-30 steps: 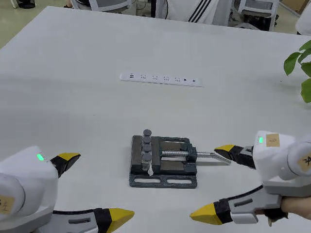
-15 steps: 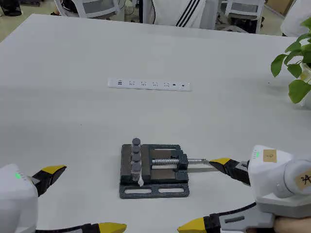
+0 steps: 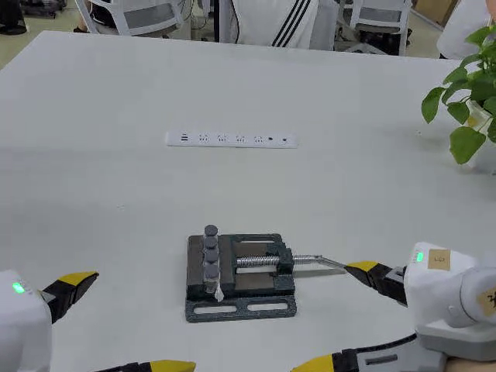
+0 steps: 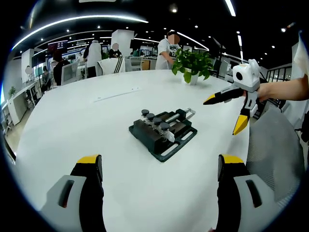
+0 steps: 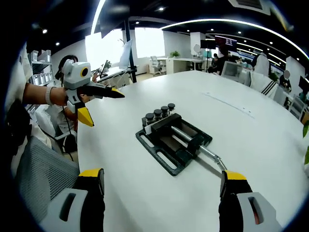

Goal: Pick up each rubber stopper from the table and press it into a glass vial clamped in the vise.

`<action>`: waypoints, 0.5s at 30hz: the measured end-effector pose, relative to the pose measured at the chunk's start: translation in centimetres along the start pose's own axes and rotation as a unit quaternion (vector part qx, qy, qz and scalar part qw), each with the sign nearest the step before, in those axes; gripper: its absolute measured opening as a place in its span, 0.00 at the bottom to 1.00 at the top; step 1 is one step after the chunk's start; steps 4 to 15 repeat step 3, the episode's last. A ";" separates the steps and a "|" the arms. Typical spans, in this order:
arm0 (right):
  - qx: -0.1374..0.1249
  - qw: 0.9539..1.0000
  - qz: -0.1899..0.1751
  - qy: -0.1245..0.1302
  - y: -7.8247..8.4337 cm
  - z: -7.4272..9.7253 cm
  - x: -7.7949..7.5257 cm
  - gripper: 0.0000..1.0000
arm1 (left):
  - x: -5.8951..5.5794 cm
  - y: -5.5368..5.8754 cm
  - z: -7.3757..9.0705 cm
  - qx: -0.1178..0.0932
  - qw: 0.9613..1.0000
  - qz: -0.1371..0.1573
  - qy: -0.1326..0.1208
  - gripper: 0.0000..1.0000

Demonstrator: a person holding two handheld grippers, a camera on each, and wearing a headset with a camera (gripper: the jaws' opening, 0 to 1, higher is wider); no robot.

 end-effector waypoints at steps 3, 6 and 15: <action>-0.006 1.000 -0.004 0.001 0.0 -0.1 0.4 0.99 | -0.3 -0.2 0.0 -0.001 1.000 -0.004 0.004 0.99; -0.006 1.000 -0.004 0.001 0.0 -0.1 0.4 0.99 | -0.3 -0.2 0.0 -0.001 1.000 -0.004 0.004 0.99; -0.006 1.000 -0.004 0.001 0.0 -0.1 0.4 0.99 | -0.3 -0.2 0.0 -0.001 1.000 -0.004 0.004 0.99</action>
Point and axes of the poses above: the centre of the closed fingertips' face, and the gripper's own axes: z roughly backward along the fingers, x roughly to its left, y roughly out of its underside, the point moved 6 cm from there along z, roughly backward along the fingers, and after that the axes turned 11 degrees about -y, right-handed, at the moved point
